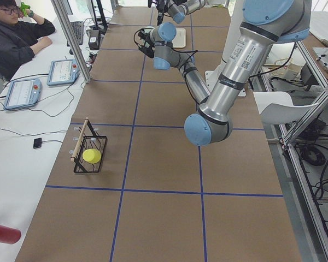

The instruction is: Left arm grabs green cup and hands to right arm on tray

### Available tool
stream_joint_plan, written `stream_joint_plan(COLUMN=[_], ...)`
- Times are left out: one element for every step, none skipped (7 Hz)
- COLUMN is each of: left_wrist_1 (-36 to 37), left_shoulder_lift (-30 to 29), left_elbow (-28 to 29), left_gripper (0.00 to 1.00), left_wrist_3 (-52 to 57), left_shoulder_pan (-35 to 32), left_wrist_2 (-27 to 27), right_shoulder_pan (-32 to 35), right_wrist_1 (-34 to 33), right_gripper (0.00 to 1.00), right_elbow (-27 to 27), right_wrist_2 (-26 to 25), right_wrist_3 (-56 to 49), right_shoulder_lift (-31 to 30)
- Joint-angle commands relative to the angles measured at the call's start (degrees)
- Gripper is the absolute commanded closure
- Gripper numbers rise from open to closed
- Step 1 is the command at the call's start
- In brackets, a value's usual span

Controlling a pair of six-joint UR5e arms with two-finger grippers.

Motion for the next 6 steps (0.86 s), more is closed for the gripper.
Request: stream_joint_plan(left_wrist_1=[0.08, -0.01, -0.09, -0.18, -0.01, -0.53], left_shoulder_lift=[-0.36, -0.54, -0.72, -0.89, -1.59, -1.68], left_elbow=[0.03, -0.14, -0.40, -0.49, -0.49, -0.67], left_gripper=[0.60, 0.60, 0.60, 0.60, 0.60, 0.60], left_wrist_3=[-3.34, -4.82, -5.36, -6.58, -7.21, -7.39], left_shoulder_pan=[0.19, 0.28, 0.37, 0.80, 2.11, 3.60], left_wrist_2=[-0.78, -0.96, -1.05, -2.01, -2.02, -2.02], right_shoulder_pan=[-1.34, -1.51, -1.51, -1.60, -1.60, -1.60], right_wrist_1=[1.11, 1.11, 1.11, 1.11, 1.11, 1.11], right_gripper=[0.10, 0.17, 0.17, 0.16, 0.16, 0.16], right_elbow=[-0.31, -0.57, -0.66, -0.75, -0.66, -0.66], right_wrist_2=[-1.52, -1.61, -1.69, -2.30, -2.66, -2.66], right_wrist_3=[-0.52, -0.61, -0.61, -0.70, -0.70, -0.70], right_shoulder_lift=[0.03, 0.03, 0.20, 0.29, 0.29, 0.29])
